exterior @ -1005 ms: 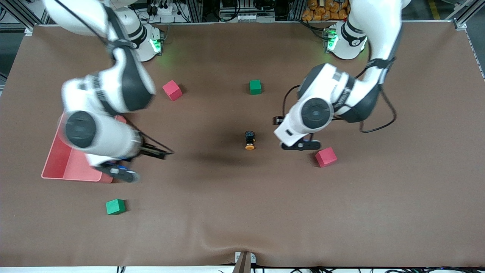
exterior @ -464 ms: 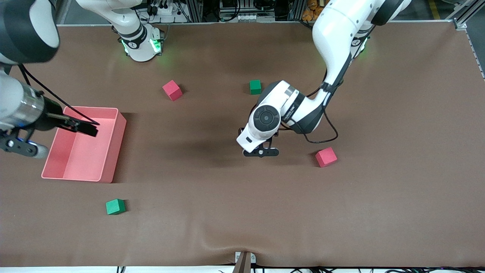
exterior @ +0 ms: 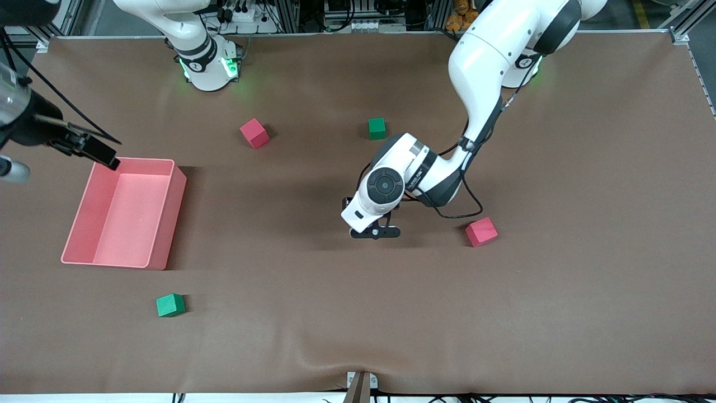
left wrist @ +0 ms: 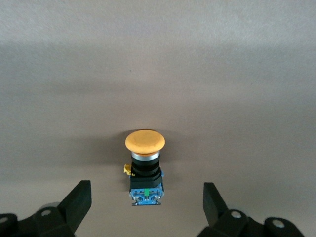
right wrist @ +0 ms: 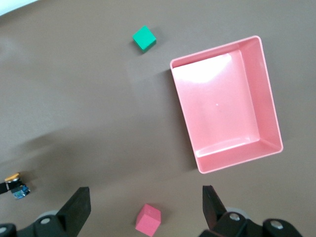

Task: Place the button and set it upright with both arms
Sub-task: 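Grasp the lying button with the left gripper while the right gripper retracts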

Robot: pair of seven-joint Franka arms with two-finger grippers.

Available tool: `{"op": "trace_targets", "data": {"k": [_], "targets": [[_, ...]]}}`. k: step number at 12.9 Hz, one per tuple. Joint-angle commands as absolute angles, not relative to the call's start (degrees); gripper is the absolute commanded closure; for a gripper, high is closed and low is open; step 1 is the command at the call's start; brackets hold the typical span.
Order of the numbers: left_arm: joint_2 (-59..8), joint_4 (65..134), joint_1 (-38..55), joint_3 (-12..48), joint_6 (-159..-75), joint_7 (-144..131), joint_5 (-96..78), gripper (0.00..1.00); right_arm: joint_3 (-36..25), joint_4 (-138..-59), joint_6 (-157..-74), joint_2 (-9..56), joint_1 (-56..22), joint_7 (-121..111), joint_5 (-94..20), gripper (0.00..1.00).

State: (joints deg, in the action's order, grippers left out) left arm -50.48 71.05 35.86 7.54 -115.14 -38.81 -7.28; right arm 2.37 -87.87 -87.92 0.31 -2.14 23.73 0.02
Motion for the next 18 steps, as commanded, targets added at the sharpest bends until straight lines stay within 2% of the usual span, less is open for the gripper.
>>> {"op": "trace_targets", "data": {"k": [1,6,9,12,16,17,18], "targets": [[-52.03,69.52,36.47,7.03,-115.22,-39.72,-8.61,0.03,4.22,-95.01,-90.27,-5.18,1.05,21.45,0.7,0.0],[-52.91,70.22,36.82,6.94,-114.87,-39.64,-8.53,0.18,3.34,-94.05,-90.44,-5.19,1.14,18.2,0.62,0.0],[-53.7,70.22,36.91,6.94,-114.87,-39.64,-8.53,0.22,2.99,-91.94,-90.7,-4.05,1.23,16.18,0.53,0.0],[-54.05,70.31,36.91,6.94,-114.79,-39.46,-8.53,0.37,2.9,-90.36,-90.44,-3.61,1.41,13.98,0.53,0.0],[-54.49,70.31,36.91,7.03,-114.7,-39.29,-8.53,0.47,2.9,-89.03,-90.17,-2.99,1.41,12.67,-0.26,0.0],[-54.58,70.31,36.91,7.03,-114.7,-39.2,-8.53,0.52,2.64,-88.95,-90.44,-2.81,1.41,11.09,-0.79,0.0],[-54.58,70.31,36.91,7.03,-114.7,-39.11,-8.53,0.63,2.29,-88.95,-90.53,-2.64,1.41,9.51,-0.79,0.0]]}}
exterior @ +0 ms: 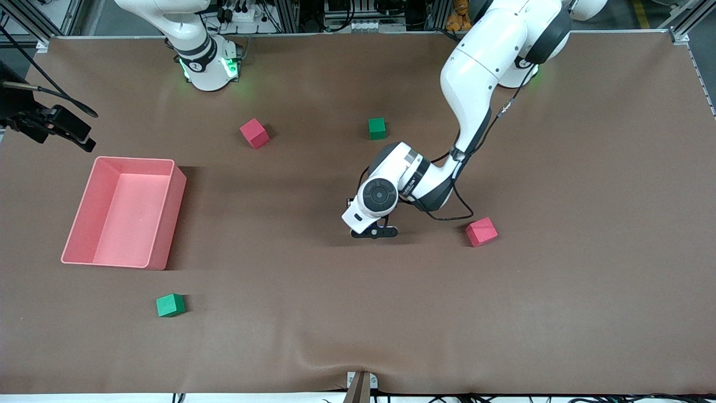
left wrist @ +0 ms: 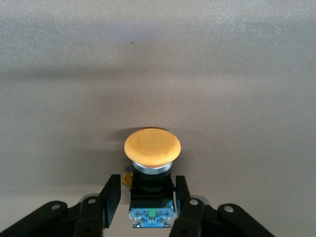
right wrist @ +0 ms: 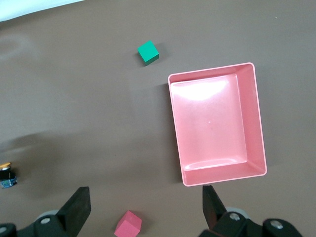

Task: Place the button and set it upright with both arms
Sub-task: 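Lift the button with the left gripper and rotate it cap up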

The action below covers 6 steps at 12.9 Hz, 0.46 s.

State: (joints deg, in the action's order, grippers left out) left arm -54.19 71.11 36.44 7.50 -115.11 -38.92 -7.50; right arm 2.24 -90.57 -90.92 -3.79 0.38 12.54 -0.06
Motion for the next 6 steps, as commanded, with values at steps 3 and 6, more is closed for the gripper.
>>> {"op": "trace_targets", "data": {"k": [3,6], "targets": [[-54.41,70.31,36.91,7.03,-114.7,-39.29,-8.53,1.0,1.76,-89.03,-90.35,-2.64,1.41,9.23,-1.14,0.0],[-52.57,69.96,37.0,6.6,-115.05,-41.48,-8.44,1.0,1.76,-89.03,-90.35,-2.64,1.32,9.05,-1.14,0.0]]}}
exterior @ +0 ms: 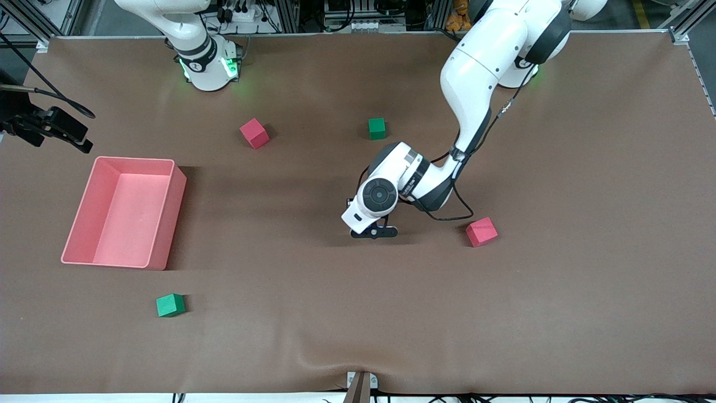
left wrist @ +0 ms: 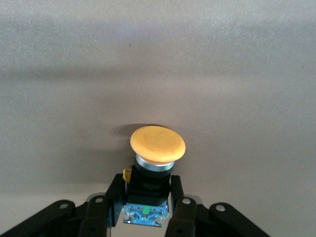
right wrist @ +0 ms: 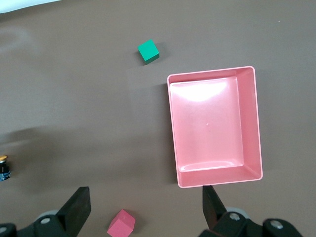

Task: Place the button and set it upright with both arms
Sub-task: 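Lift the button with the left gripper and rotate it cap up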

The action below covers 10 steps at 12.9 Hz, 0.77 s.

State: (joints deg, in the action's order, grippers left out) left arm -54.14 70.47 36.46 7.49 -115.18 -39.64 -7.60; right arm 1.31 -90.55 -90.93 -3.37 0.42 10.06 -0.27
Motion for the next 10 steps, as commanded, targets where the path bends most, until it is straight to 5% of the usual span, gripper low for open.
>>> {"op": "trace_targets", "data": {"k": [1,5,10], "targets": [[-52.04,69.96,37.0,6.33,-115.48,-43.05,-8.35,1.0,1.67,-89.03,-90.35,-2.64,1.32,9.05,-1.14,0.0],[-47.91,69.96,39.45,5.37,-121.19,-51.75,-5.38,1.0,1.67,-89.12,-90.44,-2.46,1.32,9.05,-1.14,0.0],[-46.75,70.22,44.03,4.48,-131.19,-68.0,18.68,1.0,1.67,-89.03,-90.7,-2.37,1.14,9.05,-1.23,0.0]]}}
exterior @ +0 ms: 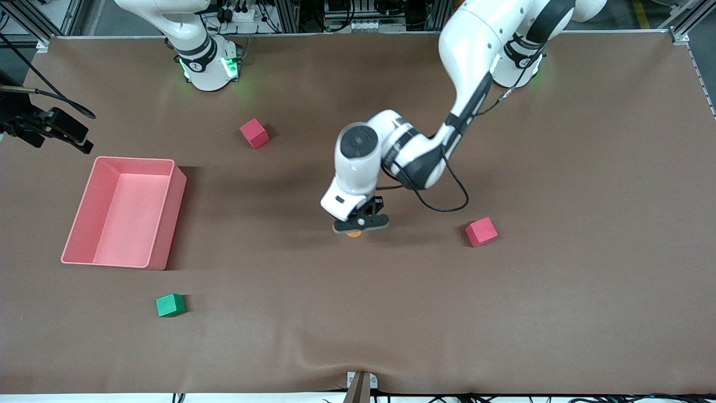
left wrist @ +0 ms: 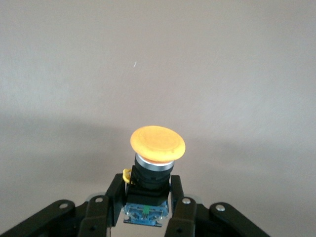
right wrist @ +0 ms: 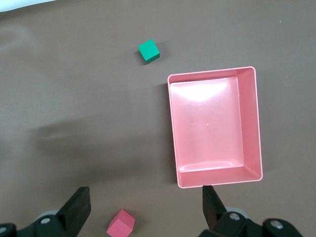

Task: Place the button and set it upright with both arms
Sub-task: 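Lift the button with the left gripper and rotate it cap up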

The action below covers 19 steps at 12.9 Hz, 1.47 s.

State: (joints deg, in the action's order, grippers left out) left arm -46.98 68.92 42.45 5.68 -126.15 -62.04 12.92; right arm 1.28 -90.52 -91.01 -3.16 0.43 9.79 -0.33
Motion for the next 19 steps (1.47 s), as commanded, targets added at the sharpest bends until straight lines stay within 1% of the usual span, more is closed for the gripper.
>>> {"op": "trace_targets", "data": {"k": [1,2,5,9,11,14,15,19], "targets": [[-47.37,70.31,44.29,4.48,-133.83,-72.03,22.46,1.0,1.67,-89.03,-90.7,-2.29,1.06,9.05,-1.23,0.0],[-47.9,70.4,44.64,4.48,-135.42,-77.29,27.81,1.0,1.67,-89.03,-90.7,-2.02,1.14,8.97,-1.23,0.0],[-50.18,70.4,46.05,4.66,-136.75,-90.93,41.97,1.0,1.76,-89.03,-90.62,-1.85,1.14,8.96,-1.23,0.0],[-54.13,70.84,48.69,4.66,-136.93,-110.43,61.91,1.0,1.76,-89.03,-90.62,-1.85,0.97,8.88,-1.23,0.0],[-56.15,70.75,50.52,4.48,-137.02,-117.74,66.87,1.0,1.76,-89.03,-90.09,-1.93,1.05,6.26,-1.23,0.0],[-58.79,70.75,54.57,1.07,-136.85,-131.44,77.83,1.0,1.67,-89.03,-89.91,-1.93,1.14,3.96,-1.23,0.0],[-59.84,70.75,55.02,0.88,-136.58,-134.53,80.74,1.0,1.67,-89.03,-89.91,-1.93,1.14,3.96,-1.23,0.0],[-61.52,70.93,56.16,0.53,-133.59,-137.64,86.83,1.0,1.49,-89.03,-89.91,-1.93,0.97,3.96,-1.23,0.0]]}}
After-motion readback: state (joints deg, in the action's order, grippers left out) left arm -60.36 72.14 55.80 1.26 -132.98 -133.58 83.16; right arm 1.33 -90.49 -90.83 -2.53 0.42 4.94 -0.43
